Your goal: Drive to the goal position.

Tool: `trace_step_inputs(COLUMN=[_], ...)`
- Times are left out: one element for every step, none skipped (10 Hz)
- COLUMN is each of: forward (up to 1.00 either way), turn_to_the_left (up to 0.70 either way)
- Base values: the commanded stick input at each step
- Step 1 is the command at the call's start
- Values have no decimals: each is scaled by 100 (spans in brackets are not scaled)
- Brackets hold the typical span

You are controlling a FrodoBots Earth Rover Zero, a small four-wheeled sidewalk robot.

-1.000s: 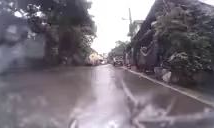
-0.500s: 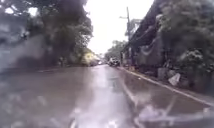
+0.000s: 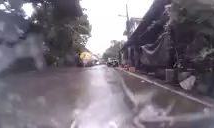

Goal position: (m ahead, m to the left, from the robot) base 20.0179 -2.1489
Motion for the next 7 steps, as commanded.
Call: trace_step_inputs(forward=[100,100,100,100,100,100,100], turn_to_the_left=[0,0,0,0,0,0,0])
